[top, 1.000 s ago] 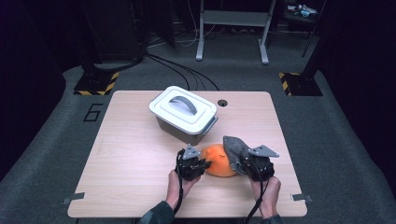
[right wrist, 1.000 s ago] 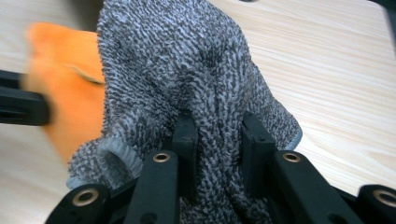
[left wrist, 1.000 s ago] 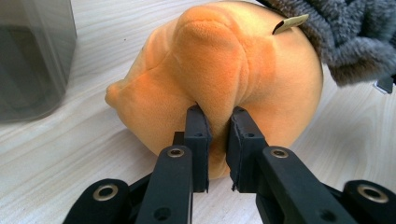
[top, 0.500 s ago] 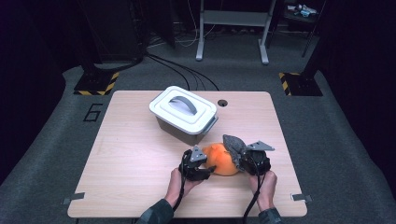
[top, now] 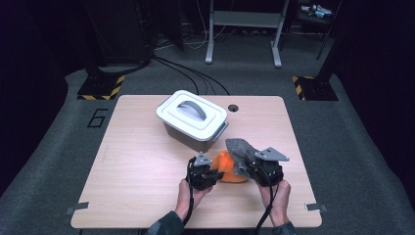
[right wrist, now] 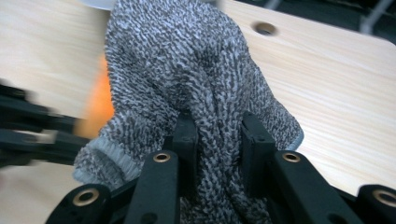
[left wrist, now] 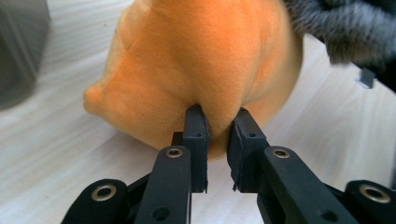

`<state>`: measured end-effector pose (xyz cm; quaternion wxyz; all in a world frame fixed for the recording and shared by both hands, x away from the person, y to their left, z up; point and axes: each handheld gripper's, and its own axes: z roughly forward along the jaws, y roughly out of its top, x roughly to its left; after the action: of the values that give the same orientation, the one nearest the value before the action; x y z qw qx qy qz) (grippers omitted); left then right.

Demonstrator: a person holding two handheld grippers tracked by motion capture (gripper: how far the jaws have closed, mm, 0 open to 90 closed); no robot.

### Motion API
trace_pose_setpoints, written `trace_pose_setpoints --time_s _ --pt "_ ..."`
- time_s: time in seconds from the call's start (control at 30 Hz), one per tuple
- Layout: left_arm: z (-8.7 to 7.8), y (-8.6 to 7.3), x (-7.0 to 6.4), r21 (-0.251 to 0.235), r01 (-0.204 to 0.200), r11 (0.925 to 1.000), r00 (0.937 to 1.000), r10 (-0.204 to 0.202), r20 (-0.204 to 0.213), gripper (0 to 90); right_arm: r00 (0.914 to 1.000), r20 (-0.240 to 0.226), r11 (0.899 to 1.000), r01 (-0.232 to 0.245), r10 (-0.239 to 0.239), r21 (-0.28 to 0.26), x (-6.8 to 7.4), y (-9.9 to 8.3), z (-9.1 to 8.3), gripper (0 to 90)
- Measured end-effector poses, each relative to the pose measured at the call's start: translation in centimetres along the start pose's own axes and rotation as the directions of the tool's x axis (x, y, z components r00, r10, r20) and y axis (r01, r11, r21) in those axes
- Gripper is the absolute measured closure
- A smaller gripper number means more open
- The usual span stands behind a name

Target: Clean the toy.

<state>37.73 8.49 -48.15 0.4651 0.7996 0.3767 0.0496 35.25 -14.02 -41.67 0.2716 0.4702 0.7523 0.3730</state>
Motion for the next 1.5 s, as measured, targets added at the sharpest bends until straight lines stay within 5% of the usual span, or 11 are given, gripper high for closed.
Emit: trace_pose_setpoints --time_s 0.07,0.17,0.57,0.77,0.9,1.0,1.07,1.13,1.3,1.4,1.5 --pt "-0.1 0.1 -0.4 0.002 -0.008 1.0 1.0 0.008 -0.001 79.0 0.9982 -0.042 0.999 0.044 -0.043 0.005 1.6 0.3 0.1 71.1" --pt "0.0 0.0 -0.1 0.008 0.006 1.0 1.0 -0.006 -0.005 79.0 0.9941 -0.012 0.993 0.108 -0.108 0.037 2.6 0.1 1.3 71.3" --pt "0.2 -0.3 0.7 -0.003 0.009 1.0 0.9999 -0.009 0.004 79.3 0.9964 0.071 0.991 -0.056 0.048 0.121 -3.2 -2.7 3.8 71.6" --pt "0.1 -0.2 0.8 -0.007 0.002 1.0 1.0 -0.002 0.003 71.1 0.9935 0.069 0.986 -0.099 0.09 0.138 -4.0 -3.7 4.4 71.6" --pt "-0.4 0.0 0.5 -0.018 -0.061 0.998 0.9977 0.061 -0.032 47.5 0.9932 0.078 0.985 -0.097 0.087 0.141 -4.0 -3.5 4.4 71.6" --pt "-0.4 0.5 0.2 0.01 -0.166 0.9861 0.983 0.166 -0.078 32.7 0.9925 0.083 0.984 -0.102 0.091 0.143 -4.1 -3.5 4.5 71.6" --pt "0.0 0.8 0.1 0.026 -0.223 0.9744 0.9709 0.225 -0.083 33.1 0.9923 0.082 0.985 -0.103 0.093 0.137 -4.0 -3.4 4.5 71.6" --pt "0.5 0.8 0.0 0.034 -0.258 0.9655 0.9624 0.26 -0.078 49.0 0.9922 0.088 0.985 -0.1 0.088 0.142 -3.9 -3.4 4.5 71.5" --pt "0.6 0.7 0.2 0.001 -0.187 0.9823 0.982 0.187 -0.027 74.0 0.9925 0.098 0.988 -0.086 0.074 0.129 -3.8 -3.2 4.1 71.6" --pt "0.2 0.8 0.6 -0.018 -0.108 0.994 0.9942 0.108 -0.006 79.1 0.9917 0.107 0.991 -0.083 0.072 0.107 -3.5 -3.0 3.3 71.6" --pt "-0.2 1.0 0.8 -0.03 -0.041 0.9987 0.9989 0.042 0.02 80.5 0.9921 0.106 0.995 -0.074 0.067 0.07 -2.9 -2.4 2.0 71.6"
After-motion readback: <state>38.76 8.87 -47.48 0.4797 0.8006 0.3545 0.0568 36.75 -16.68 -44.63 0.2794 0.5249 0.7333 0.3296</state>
